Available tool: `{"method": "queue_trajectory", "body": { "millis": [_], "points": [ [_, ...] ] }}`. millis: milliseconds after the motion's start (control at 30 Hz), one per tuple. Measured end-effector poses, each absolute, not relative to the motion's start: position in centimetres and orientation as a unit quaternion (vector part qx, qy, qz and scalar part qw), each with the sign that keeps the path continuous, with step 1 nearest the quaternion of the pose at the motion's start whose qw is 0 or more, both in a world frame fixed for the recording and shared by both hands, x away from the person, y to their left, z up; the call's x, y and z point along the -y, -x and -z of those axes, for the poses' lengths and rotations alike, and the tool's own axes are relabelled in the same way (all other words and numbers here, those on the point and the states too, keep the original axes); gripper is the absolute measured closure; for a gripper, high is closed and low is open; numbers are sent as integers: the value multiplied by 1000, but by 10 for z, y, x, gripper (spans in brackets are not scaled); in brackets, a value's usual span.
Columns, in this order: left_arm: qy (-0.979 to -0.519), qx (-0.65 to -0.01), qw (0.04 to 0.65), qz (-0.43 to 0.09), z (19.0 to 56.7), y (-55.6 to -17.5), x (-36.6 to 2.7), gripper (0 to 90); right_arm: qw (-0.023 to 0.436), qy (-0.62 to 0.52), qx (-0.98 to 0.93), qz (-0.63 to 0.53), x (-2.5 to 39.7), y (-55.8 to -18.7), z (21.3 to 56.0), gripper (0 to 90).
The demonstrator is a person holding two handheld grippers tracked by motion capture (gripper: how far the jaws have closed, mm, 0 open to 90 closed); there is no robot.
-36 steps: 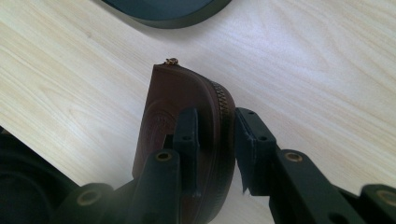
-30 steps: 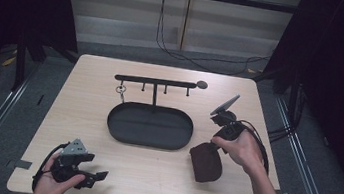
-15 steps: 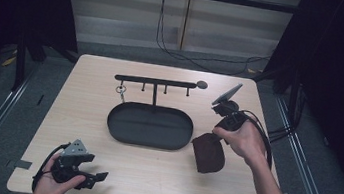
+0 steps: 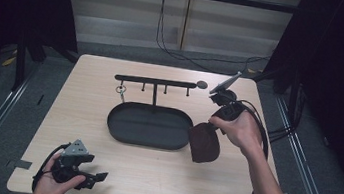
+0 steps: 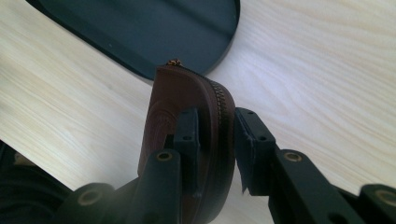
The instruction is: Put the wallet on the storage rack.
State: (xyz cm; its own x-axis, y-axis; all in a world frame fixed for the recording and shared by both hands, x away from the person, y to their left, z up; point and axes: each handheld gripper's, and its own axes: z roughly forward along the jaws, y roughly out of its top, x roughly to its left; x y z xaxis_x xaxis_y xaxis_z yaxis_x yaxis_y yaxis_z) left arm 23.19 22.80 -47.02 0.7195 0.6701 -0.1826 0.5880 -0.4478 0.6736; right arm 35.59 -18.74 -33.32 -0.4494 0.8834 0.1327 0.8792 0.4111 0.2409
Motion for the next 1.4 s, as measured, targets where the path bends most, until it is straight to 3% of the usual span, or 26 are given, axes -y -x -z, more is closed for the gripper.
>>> {"method": "queue_trajectory", "body": {
  "millis": [633,1400],
  "points": [
    [-849,-372,371,-58,470,-232,-230,198,-15,-504,-831,-234,172,-379,328,720],
    [-843,-373,384,-53,468,-232,-231,198,-30,-543,-795,-269,159,-404,344,724]
  ]
}}
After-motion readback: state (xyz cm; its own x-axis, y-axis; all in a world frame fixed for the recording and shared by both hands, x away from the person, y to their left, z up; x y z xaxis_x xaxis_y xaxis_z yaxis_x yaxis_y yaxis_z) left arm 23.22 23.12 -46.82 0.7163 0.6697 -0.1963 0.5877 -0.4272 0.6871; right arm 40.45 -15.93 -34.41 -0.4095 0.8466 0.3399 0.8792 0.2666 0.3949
